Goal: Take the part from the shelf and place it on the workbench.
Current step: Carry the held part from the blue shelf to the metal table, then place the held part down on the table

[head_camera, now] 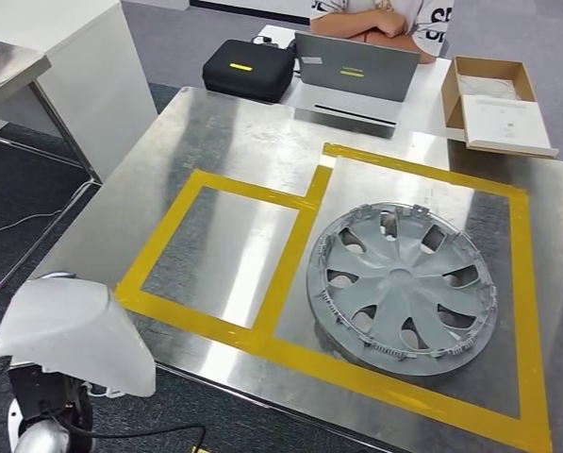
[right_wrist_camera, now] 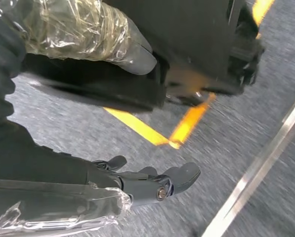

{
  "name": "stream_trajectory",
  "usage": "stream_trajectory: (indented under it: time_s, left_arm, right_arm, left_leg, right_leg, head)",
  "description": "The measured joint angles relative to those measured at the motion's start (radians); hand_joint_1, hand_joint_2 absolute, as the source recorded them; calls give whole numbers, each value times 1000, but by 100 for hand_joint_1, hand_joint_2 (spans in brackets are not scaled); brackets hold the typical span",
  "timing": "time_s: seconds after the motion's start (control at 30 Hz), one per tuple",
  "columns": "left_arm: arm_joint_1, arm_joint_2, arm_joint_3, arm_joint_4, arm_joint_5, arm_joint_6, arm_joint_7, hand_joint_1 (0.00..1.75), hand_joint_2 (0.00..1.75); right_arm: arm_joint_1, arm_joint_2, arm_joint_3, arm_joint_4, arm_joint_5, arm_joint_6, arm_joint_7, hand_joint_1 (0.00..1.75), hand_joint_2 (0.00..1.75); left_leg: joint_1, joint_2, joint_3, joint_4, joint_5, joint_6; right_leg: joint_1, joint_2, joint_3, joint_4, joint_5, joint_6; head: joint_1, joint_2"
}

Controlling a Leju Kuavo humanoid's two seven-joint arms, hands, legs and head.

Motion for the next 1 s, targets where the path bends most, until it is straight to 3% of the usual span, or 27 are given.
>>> stream_trajectory:
  time_s: [0.07,0.2,0.27,0.33,0.37,0.4,0.43,0.5,0.53,0.6,0.7,0.77,0.83,0.87,0.9,0.93,1.0]
  left_arm:
    - [-43,11,37,23,5,-22,6,175,175]
    - [-95,25,80,54,7,-35,8,175,175]
    - [-106,29,91,64,2,-36,8,175,175]
    - [-119,35,100,79,2,-45,10,175,175]
    - [-130,39,107,90,9,-54,14,175,175]
    - [-145,44,115,103,19,-66,19,175,175]
    - [-164,49,125,117,31,-79,23,175,175]
    - [-206,60,149,144,54,-108,27,175,175]
    - [-227,66,162,158,64,-123,28,175,175]
    - [-264,78,190,188,87,-152,32,175,175]
    - [-313,99,236,239,109,-191,40,175,175]
    - [-351,114,269,281,105,-212,43,175,175]
    - [-387,127,298,332,95,-232,44,175,175]
    - [-403,133,310,358,87,-240,44,175,175]
    - [-421,138,320,386,78,-244,45,175,175]
    - [-440,142,329,413,67,-245,45,175,175]
    - [-479,150,341,463,47,-241,45,175,175]
  right_arm:
    - [0,0,10,-7,5,14,6,0,175]
    - [-1,2,23,-14,7,20,10,0,175]
    - [-2,2,28,-16,8,21,10,0,175]
    - [-2,2,34,-18,10,25,11,0,175]
    - [-2,2,37,-20,11,29,11,0,175]
    - [-3,2,41,-22,14,34,12,0,175]
    - [-3,2,44,-24,16,39,14,0,175]
    - [-4,2,52,-29,21,49,17,0,175]
    - [-4,2,55,-31,23,53,18,0,175]
    - [-5,2,63,-35,28,60,20,0,175]
    - [-6,1,71,-40,33,70,20,0,175]
    - [-6,-1,76,-42,37,75,19,0,175]
    - [-7,-2,83,-42,41,79,17,0,175]
    - [-8,-3,87,-42,42,82,16,0,175]
    - [-9,-3,92,-42,44,84,15,0,175]
    - [-10,-3,97,-41,47,85,15,0,175]
    - [-11,-4,103,-41,51,87,16,0,175]
  left_leg:
    - [-5,-1,-4,3,1,-11]
    - [-3,1,-13,19,-9,-31]
    - [-1,1,-51,105,-60,-40]
    - [-1,1,-114,234,-114,-44]
    - [0,1,-135,273,-120,-44]
    - [0,1,-140,276,-104,-42]
    - [-1,1,-127,243,-72,-39]
    - [-3,1,-73,122,1,-30]
    - [-4,1,-49,68,18,-25]
    - [-8,1,-31,21,18,-20]
    - [-2,2,-27,4,19,-10]
    - [3,4,-23,-3,21,-2]
    - [2,5,-23,-2,21,1]
    - [2,5,-22,-2,21,1]
    - [2,5,-22,-2,20,1]
    - [2,4,-20,-2,20,1]
    - [1,2,-16,-2,18,-2]
  right_leg:
    - [1,1,32,-67,12,-10]
    - [0,8,36,-77,15,-38]
    - [-2,7,39,-80,16,-48]
    - [0,7,39,-80,15,-53]
    - [1,7,40,-80,14,-54]
    - [2,7,41,-80,14,-54]
    - [4,8,44,-80,13,-55]
    - [7,8,49,-79,9,-53]
    - [10,9,49,-78,8,-50]
    - [12,9,43,-78,8,-43]
    - [13,9,32,-68,-1,-30]
    - [11,8,-7,10,-44,-21]
    - [7,7,-75,143,-96,-14]
    - [6,6,-102,189,-104,-13]
    - [6,6,-113,202,-93,-12]
    - [6,6,-104,175,-64,-13]
    - [7,4,-47,43,10,-18]
  head:
    - [-2,0]
    - [-7,0]
    - [-11,0]
    - [-13,0]
    - [-14,0]
    - [-14,0]
    - [-13,0]
    - [-13,0]
    - [-13,0]
    - [-12,0]
    - [-10,0]
    - [-4,0]
    - [-1,0]
    - [-1,0]
    - [-1,0]
    - [-1,0]
    - [-1,0]
